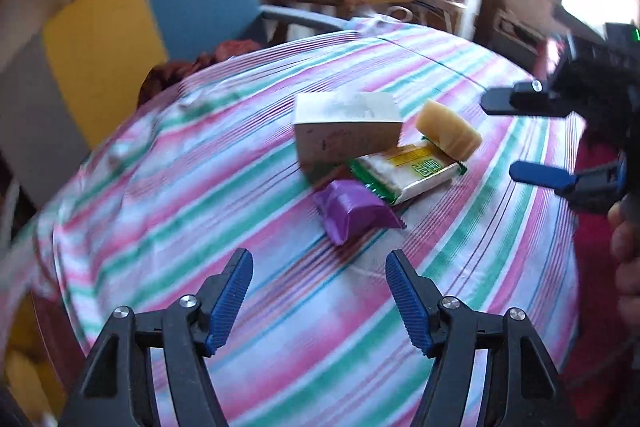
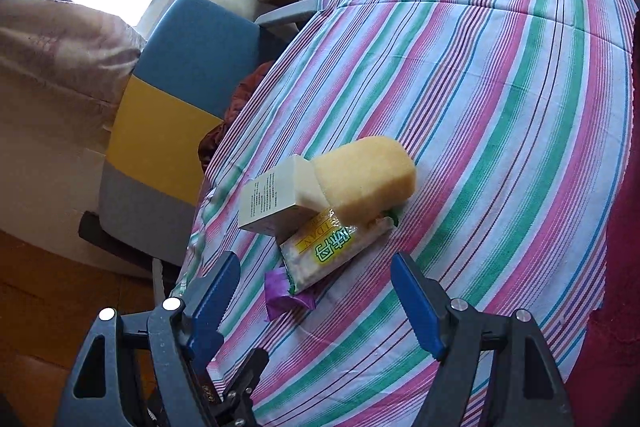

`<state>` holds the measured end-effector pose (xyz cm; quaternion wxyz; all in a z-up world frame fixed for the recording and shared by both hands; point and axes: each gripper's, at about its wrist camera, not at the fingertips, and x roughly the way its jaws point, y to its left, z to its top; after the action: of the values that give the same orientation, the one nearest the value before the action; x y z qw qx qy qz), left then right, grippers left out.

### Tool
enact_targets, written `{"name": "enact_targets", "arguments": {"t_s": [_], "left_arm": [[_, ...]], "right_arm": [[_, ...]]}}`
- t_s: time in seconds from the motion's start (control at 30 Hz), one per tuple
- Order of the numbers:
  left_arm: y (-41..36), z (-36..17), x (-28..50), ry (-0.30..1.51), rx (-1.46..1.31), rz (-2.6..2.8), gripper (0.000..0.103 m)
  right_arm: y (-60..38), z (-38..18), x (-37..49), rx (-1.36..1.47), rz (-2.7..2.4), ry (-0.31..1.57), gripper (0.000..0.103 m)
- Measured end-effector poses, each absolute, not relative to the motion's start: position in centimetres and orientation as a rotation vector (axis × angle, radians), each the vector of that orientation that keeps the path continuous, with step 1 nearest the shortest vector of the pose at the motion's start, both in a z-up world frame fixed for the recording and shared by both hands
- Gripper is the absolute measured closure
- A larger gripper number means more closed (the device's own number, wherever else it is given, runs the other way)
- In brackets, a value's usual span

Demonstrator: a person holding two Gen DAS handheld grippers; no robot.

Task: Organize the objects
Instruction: 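Move both grippers back toward the remaining items on the table, then grasp the purple cloth with the left gripper and lift it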

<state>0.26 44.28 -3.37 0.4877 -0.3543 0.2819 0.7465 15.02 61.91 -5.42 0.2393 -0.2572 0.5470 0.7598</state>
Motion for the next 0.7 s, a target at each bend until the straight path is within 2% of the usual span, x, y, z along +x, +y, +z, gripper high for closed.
{"name": "enact_targets", "arguments": {"t_s": [0.23,0.53,0.57,0.6,0.63,0.7], "left_arm": [[48.2,-4.8,-0.4,0.855,-0.752,1.651,0.029],[51.0,-6.6,-1.3,0.888,-0.728,1.525,0.031],[51.1,-6.7,-1.5,0.877,-0.741,1.519,0.033],[51.2,-6.8,-1.6,0.856,-0.762,1.515,0.038],[51.2,-6.9,-1.8,0.829,-0.791,1.5,0.048],[50.9,-6.9,-1.8,0.804,-0.818,1.492,0.058]], "right_arm": [[62.0,-5.9,14.9,-0.722,2.079,1.541,0.024],[62.1,-6.3,14.8,-0.734,2.073,1.581,0.024],[62.1,-6.3,14.9,-0.733,2.072,1.581,0.024],[62.1,-6.3,14.9,-0.731,2.071,1.58,0.024],[62.1,-6.3,15.0,-0.729,2.07,1.579,0.024],[62.1,-6.3,15.1,-0.727,2.066,1.576,0.024]]}}
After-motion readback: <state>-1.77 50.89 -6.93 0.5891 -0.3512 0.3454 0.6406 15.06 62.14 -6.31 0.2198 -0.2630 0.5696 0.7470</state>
